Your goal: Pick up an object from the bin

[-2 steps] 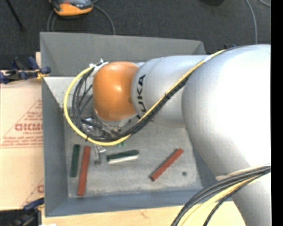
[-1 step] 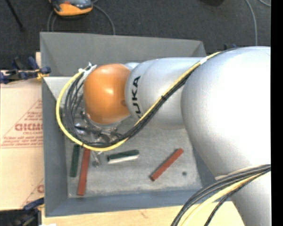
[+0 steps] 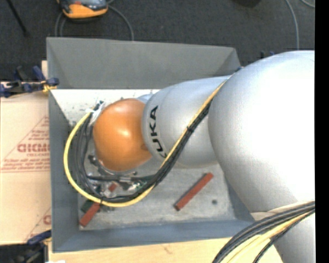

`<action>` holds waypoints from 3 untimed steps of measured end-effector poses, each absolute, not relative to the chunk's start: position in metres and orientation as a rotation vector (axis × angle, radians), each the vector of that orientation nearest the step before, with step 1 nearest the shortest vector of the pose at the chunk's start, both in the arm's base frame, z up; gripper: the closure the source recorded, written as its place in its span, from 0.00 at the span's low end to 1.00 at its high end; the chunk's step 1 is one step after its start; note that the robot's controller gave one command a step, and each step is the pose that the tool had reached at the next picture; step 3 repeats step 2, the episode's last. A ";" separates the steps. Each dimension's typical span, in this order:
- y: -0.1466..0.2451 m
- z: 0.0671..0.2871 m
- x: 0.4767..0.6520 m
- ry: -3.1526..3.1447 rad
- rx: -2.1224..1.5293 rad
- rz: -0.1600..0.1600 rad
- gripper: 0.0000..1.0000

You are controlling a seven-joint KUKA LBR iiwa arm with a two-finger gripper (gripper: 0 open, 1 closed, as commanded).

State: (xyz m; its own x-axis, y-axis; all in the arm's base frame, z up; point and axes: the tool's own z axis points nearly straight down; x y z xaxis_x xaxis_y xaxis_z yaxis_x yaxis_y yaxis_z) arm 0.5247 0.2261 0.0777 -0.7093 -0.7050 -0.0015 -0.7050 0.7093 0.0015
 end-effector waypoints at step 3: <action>0.219 0.260 0.515 2.900 -1.178 -0.001 1.00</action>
Offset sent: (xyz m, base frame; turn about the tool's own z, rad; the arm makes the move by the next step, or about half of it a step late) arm -0.0126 -0.0065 0.1781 0.0052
